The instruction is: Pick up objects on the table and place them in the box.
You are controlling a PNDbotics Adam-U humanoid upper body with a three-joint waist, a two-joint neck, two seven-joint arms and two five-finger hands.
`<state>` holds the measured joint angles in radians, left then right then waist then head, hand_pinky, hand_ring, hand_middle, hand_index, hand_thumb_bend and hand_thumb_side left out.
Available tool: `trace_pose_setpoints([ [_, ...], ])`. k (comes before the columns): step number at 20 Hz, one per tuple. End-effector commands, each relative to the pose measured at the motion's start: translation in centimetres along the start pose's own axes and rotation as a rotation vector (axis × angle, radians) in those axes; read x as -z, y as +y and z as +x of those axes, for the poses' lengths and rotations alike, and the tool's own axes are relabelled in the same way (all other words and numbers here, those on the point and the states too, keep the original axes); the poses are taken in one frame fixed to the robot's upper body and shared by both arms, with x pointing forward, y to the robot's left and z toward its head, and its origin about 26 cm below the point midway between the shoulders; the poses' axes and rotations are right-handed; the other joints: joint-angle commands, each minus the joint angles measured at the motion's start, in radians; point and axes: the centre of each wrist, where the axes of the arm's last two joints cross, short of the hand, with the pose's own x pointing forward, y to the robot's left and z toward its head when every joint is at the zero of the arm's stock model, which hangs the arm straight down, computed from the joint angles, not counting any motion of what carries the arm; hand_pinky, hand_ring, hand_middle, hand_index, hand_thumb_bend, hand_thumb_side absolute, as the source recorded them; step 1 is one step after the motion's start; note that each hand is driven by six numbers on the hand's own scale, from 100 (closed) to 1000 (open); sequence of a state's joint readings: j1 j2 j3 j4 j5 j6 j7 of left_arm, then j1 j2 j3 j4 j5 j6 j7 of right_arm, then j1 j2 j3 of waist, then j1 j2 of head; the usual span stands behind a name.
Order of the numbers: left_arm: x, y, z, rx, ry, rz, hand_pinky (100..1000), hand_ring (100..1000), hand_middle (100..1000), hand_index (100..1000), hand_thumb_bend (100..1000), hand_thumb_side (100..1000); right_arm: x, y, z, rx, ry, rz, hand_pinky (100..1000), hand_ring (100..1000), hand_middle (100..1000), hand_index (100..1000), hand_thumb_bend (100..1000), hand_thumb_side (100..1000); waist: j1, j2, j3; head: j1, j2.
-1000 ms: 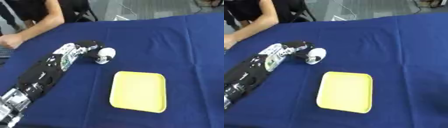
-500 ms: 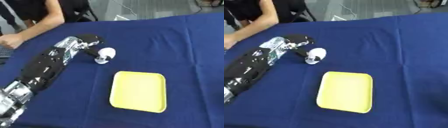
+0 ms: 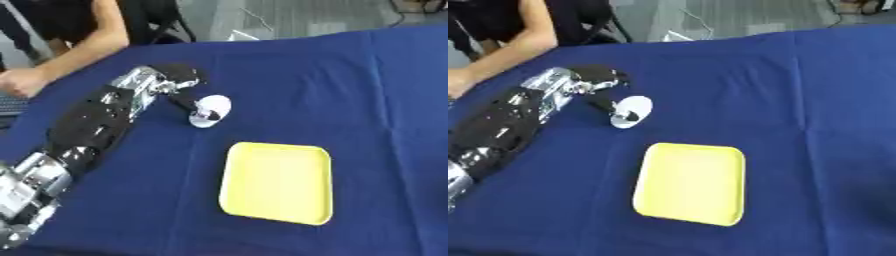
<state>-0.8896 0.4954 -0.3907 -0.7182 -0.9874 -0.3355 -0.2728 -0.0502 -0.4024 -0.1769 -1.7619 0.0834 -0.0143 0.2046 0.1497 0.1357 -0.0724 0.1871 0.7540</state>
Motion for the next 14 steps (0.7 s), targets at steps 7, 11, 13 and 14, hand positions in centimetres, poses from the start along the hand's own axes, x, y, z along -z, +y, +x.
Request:
trace_pose_setpoints([
  [7, -0.3, -0.7, -1.4, -0.084, 0.021, -0.048, 998, 958, 898, 899, 616, 1000, 0.3, -0.8, 0.7, -0.028, -0.024, -0.004, 678, 680, 868, 962, 100, 864, -0.006, -0.013, 0.002, 0.001, 0.002],
  [11, -0.2, -1.2, -1.3, -0.113, 0.021, -0.062, 1000, 956, 899, 896, 583, 1000, 0.3, -0.8, 0.7, -0.027, -0.024, -0.004, 678, 680, 868, 962, 100, 864, -0.007, -0.013, 0.002, 0.002, 0.002],
  [13, -0.2, -1.5, -1.3, -0.125, 0.026, -0.061, 1000, 955, 899, 895, 576, 1000, 0.3, -0.8, 0.7, -0.027, -0.024, -0.004, 678, 680, 868, 962, 100, 865, -0.007, -0.013, 0.002, 0.001, 0.002],
  [14, -0.2, -1.6, -1.2, -0.13, 0.028, -0.061, 1000, 955, 899, 894, 572, 1000, 0.3, -0.8, 0.7, -0.027, -0.024, -0.004, 678, 680, 868, 962, 100, 864, -0.007, -0.013, 0.002, 0.002, 0.002],
])
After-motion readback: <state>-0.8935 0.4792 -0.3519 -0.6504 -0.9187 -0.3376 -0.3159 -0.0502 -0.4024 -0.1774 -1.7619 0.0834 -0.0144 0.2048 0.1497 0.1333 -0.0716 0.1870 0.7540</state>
